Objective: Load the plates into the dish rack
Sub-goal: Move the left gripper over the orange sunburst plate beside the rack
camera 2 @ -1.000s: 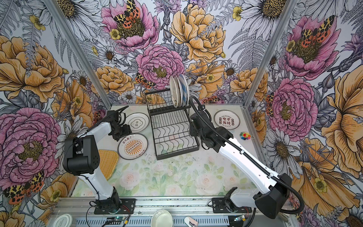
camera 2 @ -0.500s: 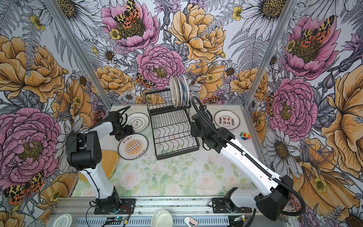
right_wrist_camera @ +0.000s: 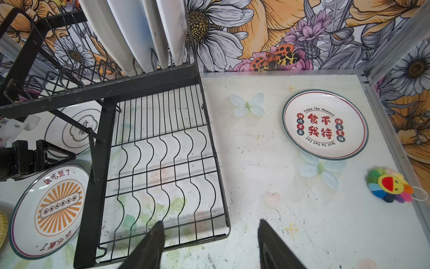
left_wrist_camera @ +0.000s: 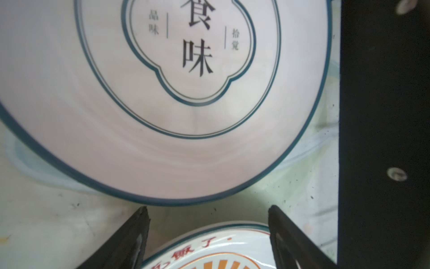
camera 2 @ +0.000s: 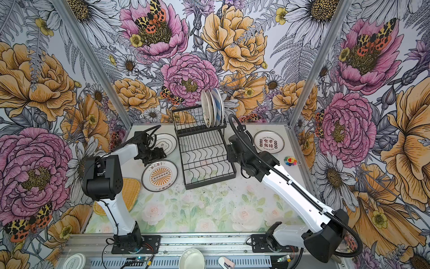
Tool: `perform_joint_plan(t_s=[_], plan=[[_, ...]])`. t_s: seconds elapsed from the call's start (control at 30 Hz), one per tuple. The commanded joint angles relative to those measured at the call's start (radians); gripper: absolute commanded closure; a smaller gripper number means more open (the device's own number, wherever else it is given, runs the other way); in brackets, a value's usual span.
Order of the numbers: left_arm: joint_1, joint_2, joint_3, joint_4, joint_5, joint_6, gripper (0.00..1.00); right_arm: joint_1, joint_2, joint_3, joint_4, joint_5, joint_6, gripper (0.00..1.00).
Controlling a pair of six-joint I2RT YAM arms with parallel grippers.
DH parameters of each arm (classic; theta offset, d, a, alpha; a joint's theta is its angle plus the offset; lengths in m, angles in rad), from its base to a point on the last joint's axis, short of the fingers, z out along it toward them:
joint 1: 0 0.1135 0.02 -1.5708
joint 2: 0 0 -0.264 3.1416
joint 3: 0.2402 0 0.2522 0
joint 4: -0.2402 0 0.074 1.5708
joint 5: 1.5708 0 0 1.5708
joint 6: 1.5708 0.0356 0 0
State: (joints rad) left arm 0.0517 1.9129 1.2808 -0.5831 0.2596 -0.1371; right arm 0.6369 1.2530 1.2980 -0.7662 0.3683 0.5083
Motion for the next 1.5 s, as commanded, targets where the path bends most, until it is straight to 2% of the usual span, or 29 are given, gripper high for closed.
perform_joint_plan(t_s=[0.0,0.27,0.47,0.53,0.8,0.97,1.13,1.47], plan=[[-0.018,-0.064,-0.043,-0.030,0.039,0.022,0.19,-0.004,-0.032,-0.008,0.015,-0.005,0.010,0.36],[-0.080,-0.159,-0.116,-0.102,0.034,0.025,0.19,-0.008,-0.034,-0.011,0.016,-0.012,0.009,0.36],[-0.140,-0.173,-0.166,-0.157,0.043,0.033,0.19,-0.008,-0.046,-0.019,0.016,-0.017,0.010,0.36],[-0.156,-0.182,-0.177,-0.161,0.014,0.032,0.19,-0.008,-0.049,-0.022,0.015,-0.016,0.013,0.36],[-0.160,-0.239,-0.048,-0.156,-0.091,0.008,0.24,-0.009,-0.054,-0.022,0.018,-0.016,0.010,0.36],[-0.160,-0.177,0.044,-0.150,-0.189,0.001,0.42,-0.008,-0.058,-0.025,0.017,-0.013,0.015,0.36],[-0.168,-0.066,0.088,-0.146,-0.256,0.002,0.50,-0.011,-0.065,-0.029,0.018,-0.008,0.015,0.36],[-0.172,0.026,0.095,-0.132,-0.306,-0.003,0.53,-0.014,-0.069,-0.028,0.018,-0.009,0.012,0.37]])
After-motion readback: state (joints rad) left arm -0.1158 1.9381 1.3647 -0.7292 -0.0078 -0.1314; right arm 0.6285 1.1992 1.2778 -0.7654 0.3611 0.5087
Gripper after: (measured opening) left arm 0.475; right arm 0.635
